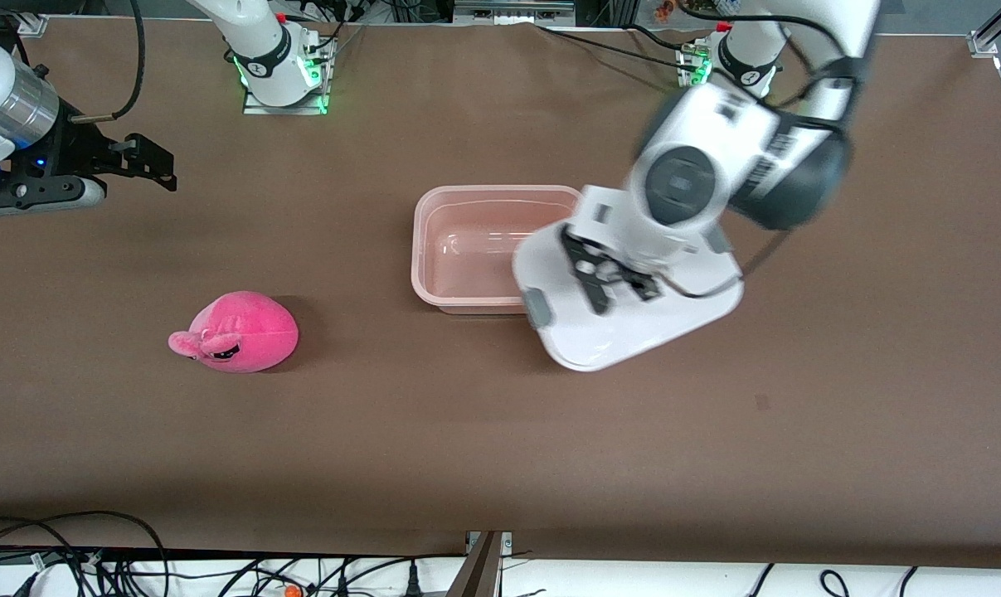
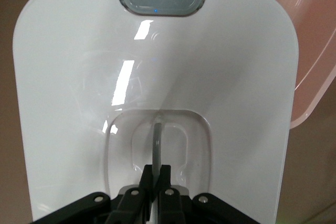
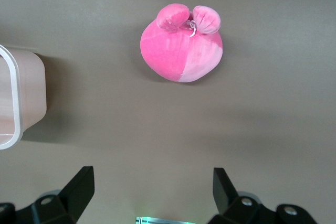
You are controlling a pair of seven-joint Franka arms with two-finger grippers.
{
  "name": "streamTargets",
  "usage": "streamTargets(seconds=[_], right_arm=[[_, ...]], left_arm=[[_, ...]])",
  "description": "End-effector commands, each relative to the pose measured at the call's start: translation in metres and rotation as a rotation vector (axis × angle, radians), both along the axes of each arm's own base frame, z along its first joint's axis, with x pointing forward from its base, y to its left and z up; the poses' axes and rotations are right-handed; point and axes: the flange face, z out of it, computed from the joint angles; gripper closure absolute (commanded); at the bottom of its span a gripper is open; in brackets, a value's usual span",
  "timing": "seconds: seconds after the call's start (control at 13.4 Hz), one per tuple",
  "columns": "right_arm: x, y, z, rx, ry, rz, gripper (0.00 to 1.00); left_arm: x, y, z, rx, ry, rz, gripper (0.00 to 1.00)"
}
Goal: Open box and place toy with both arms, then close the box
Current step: 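Lift the lid with the left gripper and set it beside the box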
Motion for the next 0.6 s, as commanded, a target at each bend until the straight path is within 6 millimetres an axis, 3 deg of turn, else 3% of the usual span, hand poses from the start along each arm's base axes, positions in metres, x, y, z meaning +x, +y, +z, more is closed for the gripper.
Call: streamTargets(seconds=[0.0, 0.3, 0.37, 0.52], right_arm=[[0.002, 0.002, 0.002, 0.017, 0.003, 0.014, 0.00], [0.012, -0.006, -0.010, -0.002, 0.018, 0.005, 0.00], [0.015, -0.006, -0.016, -0.003, 0.027, 0.005, 0.00], [0.032, -0.003, -0.046, 0.000, 0.038, 0.010, 0.00]], left_arm=[[0.023, 0.106, 0.025, -0.040, 0.013, 0.093, 1.00], [0.042, 0.239, 0.026, -0.063, 0.007, 0.164, 1.00], [0.042, 0.264, 0.027, -0.064, 0.004, 0.170, 1.00], [0.038, 0.302, 0.038, -0.002, -0.017, 0.178, 1.00]])
